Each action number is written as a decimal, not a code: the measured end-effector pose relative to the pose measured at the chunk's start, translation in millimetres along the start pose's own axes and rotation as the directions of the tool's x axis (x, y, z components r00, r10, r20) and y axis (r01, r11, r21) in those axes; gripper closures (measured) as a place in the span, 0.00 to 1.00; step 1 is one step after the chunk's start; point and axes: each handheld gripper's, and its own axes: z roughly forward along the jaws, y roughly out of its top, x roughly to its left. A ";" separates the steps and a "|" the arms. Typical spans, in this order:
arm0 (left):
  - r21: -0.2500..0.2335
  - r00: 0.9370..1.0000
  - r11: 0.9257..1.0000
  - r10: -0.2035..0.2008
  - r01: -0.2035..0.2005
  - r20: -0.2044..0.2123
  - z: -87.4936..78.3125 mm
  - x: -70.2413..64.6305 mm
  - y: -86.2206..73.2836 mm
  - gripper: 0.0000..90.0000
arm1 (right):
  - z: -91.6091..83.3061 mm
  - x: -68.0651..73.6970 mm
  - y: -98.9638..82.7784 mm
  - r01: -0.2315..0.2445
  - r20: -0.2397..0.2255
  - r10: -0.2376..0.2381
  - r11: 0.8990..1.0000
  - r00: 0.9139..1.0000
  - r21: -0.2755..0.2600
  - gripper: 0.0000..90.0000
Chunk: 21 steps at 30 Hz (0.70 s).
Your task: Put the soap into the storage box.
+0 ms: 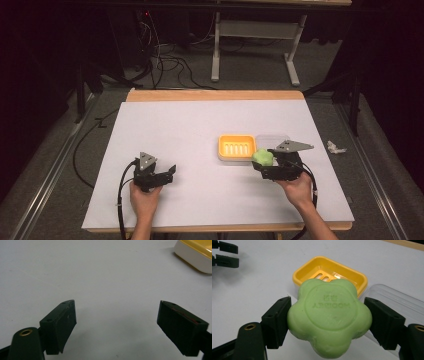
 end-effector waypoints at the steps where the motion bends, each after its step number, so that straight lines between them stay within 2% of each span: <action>1: 0.001 1.000 1.000 0.000 0.000 0.000 0.0 0.0 0.0 0.18 | 1.8 -0.9 1.2 0.006 0.001 -0.006 1.000 1.000 0.000 0.29; 8: -0.002 1.000 1.000 -0.010 0.010 0.001 0.2 0.3 0.5 0.18 | 12.3 -5.6 12.4 -0.012 0.015 0.011 1.000 1.000 0.008 0.29; 14: -0.003 1.000 1.000 -0.012 0.012 0.004 -0.1 0.0 0.5 0.18 | 30.8 -5.0 25.6 -0.005 0.032 0.004 0.999 0.999 0.040 0.29; 18: 0.003 1.000 1.000 -0.009 0.009 0.000 -0.2 0.8 0.8 0.18 | 49.9 -4.2 36.6 -0.005 0.047 0.002 0.998 0.999 0.066 0.29; 21: -0.001 1.000 1.000 -0.017 0.017 0.002 -0.3 1.1 1.3 0.18 | 55.8 -3.6 40.2 -0.008 0.055 0.004 0.997 0.998 0.073 0.29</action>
